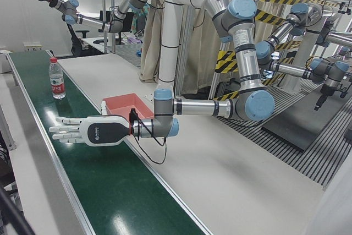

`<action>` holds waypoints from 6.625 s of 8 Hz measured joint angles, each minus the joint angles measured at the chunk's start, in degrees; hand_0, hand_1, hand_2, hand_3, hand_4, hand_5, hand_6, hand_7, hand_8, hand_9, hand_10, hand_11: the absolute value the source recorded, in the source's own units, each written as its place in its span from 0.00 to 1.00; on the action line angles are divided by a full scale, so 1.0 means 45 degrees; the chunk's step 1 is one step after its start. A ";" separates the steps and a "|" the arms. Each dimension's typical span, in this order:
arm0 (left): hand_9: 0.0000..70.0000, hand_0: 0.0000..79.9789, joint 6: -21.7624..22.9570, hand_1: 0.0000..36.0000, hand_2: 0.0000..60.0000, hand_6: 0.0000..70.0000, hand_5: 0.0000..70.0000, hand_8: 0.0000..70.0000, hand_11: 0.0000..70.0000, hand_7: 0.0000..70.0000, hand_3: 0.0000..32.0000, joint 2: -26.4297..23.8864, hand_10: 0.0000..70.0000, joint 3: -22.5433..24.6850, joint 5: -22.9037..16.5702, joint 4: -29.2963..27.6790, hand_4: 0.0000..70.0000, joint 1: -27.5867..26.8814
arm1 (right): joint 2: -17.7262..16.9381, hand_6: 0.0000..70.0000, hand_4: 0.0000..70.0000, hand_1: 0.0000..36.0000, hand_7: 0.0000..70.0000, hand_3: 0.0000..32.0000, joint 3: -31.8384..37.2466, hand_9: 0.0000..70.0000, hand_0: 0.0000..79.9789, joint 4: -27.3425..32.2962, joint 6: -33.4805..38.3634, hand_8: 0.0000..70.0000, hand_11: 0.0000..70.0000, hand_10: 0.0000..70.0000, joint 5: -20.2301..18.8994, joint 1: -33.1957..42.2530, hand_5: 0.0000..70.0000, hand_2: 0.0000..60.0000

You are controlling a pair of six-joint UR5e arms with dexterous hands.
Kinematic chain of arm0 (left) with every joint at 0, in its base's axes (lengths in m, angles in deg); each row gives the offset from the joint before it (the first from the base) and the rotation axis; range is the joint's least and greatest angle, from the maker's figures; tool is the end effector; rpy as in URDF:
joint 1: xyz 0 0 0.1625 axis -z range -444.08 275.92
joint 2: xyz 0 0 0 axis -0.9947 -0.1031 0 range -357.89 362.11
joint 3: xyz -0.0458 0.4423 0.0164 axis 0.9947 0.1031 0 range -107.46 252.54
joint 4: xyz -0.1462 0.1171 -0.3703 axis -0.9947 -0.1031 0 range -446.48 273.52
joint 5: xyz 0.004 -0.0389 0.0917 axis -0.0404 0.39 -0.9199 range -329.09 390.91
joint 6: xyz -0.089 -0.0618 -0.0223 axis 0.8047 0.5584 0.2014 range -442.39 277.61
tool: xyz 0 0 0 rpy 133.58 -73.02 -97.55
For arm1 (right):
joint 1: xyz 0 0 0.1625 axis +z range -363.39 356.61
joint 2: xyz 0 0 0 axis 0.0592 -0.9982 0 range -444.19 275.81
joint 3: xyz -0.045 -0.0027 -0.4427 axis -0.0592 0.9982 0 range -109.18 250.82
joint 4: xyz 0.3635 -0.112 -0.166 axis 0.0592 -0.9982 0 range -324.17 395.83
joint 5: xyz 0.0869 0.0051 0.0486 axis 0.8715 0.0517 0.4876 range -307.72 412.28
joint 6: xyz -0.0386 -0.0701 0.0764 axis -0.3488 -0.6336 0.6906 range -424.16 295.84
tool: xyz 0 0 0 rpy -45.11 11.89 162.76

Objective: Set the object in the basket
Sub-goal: 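Move the left hand over the conveyor toward the approaching bottle, then close the left hand around the clear water bottle on the belt, then lift the bottle off the belt with the left hand toward the robot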

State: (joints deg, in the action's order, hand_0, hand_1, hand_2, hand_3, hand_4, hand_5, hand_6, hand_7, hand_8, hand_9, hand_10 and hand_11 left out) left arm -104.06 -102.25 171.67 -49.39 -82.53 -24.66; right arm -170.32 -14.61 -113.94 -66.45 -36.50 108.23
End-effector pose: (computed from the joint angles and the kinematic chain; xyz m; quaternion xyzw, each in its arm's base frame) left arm 0.1779 -0.5998 0.4945 -0.0145 0.8152 -0.5465 0.1911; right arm 0.3357 -0.4783 0.6435 -0.1842 0.8441 -0.4948 0.0936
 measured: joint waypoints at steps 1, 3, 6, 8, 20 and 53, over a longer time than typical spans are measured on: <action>0.00 0.64 -0.0010 0.34 0.00 0.04 0.23 0.03 0.16 0.03 0.03 -0.0127 0.10 0.0011 0.0158 0.0160 0.18 -0.0262 | 0.0000 0.00 0.00 0.00 0.00 0.00 0.0000 0.00 0.00 0.0001 0.0000 0.00 0.00 0.00 0.0000 0.0000 0.00 0.00; 0.01 0.63 -0.0011 0.33 0.00 0.04 0.24 0.04 0.16 0.03 0.03 -0.0325 0.10 0.0033 0.0250 0.0356 0.18 -0.0452 | 0.0000 0.00 0.00 0.00 0.00 0.00 0.0000 0.00 0.00 0.0000 0.0000 0.00 0.00 0.00 0.0000 0.0000 0.00 0.00; 0.01 0.63 -0.0496 0.33 0.00 0.04 0.24 0.04 0.16 0.03 0.03 -0.0667 0.10 -0.0001 0.0300 0.0571 0.17 -0.0497 | 0.0000 0.00 0.00 0.00 0.00 0.00 0.0000 0.00 0.00 0.0000 0.0000 0.00 0.00 0.00 0.0001 -0.0005 0.00 0.00; 0.00 0.63 -0.0726 0.33 0.00 0.03 0.24 0.02 0.15 0.02 0.03 -0.1133 0.09 0.0008 0.0496 0.0900 0.15 -0.0493 | 0.0000 0.00 0.00 0.00 0.00 0.00 0.0000 0.00 0.00 0.0000 0.0000 0.00 0.00 0.00 0.0000 -0.0001 0.00 0.00; 0.01 0.63 -0.0730 0.30 0.00 0.04 0.24 0.04 0.16 0.02 0.02 -0.1572 0.10 0.0073 0.1886 0.1194 0.17 -0.1749 | 0.0000 0.00 0.00 0.00 0.00 0.00 0.0000 0.00 0.00 0.0000 0.0000 0.00 0.00 0.00 0.0000 0.0000 0.00 0.00; 0.81 0.77 -0.0140 0.88 1.00 0.62 0.92 0.68 0.86 0.64 0.00 0.0623 0.59 0.7655 0.3096 0.6507 0.59 -0.4176 | 0.0000 0.00 0.00 0.00 0.00 0.00 0.0000 0.00 0.00 0.0000 0.0000 0.00 0.00 0.00 0.0000 0.0001 0.00 0.00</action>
State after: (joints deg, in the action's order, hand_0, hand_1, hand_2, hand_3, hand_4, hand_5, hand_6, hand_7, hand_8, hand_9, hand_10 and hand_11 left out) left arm -104.69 -99.45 206.12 -35.46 -53.25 -43.45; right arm -170.32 -14.61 -113.94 -66.45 -36.49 108.23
